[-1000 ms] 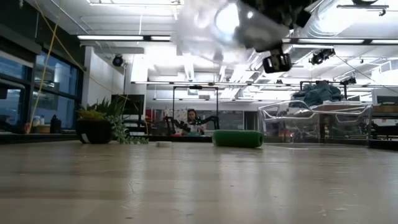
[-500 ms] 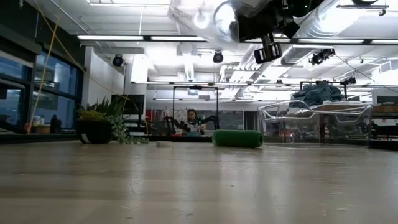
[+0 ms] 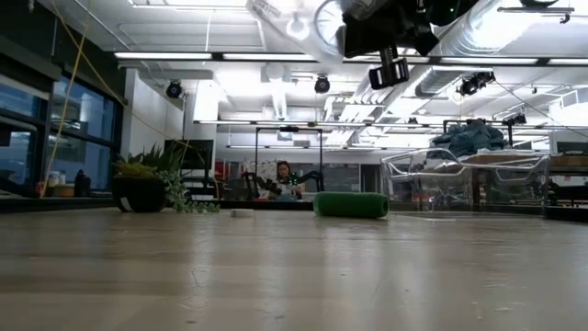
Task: Roll bandage
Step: Open the transparent zip bag
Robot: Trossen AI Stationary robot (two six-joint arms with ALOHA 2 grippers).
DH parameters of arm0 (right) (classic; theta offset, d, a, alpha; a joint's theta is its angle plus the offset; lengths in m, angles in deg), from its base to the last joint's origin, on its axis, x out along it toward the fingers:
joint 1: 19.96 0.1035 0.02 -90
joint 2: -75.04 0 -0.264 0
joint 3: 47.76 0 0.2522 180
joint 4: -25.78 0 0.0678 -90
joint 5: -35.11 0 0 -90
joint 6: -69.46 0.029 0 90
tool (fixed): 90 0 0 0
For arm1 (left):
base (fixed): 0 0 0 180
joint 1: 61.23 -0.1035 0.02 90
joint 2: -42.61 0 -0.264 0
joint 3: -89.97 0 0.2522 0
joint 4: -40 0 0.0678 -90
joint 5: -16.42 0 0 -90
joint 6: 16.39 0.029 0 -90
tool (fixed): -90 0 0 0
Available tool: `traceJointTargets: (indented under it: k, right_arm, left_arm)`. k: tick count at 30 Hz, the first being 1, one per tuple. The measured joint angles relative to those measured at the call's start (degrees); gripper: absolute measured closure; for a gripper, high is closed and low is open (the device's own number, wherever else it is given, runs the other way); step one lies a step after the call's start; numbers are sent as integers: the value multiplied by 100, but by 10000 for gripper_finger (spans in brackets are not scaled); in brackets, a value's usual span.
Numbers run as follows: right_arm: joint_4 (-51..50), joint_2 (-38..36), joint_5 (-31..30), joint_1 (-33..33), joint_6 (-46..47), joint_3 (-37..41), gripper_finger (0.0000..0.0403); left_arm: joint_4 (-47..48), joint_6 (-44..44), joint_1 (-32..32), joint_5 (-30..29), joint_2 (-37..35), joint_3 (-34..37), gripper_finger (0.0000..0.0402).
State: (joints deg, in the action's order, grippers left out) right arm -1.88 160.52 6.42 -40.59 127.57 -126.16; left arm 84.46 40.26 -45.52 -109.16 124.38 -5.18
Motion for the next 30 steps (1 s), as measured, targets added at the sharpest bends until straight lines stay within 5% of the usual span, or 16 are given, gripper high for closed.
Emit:
traceJointTargets:
  k: [3,9,16,23,30]
  right_arm:
    - [358,0,-49,47,82,0,403]
    - [1079,-35,-17,65,644,-147,403]
    - [209,-79,-20,-250,-4,-790,372]
    - [-2902,-81,-315,-689,-2763,-1913,288]
    - [-3390,-83,-1715,-300,-5079,-3161,249]
  left_arm:
    - [25,-194,0,10,65,-2,224]
    - [282,-1316,4,-110,154,-6,386]
    - [1286,-2329,145,-501,131,-334,400]
    - [2251,-3884,399,-426,-22,-361,401]
    - [2056,-6884,-559,1348,-299,-630,401]
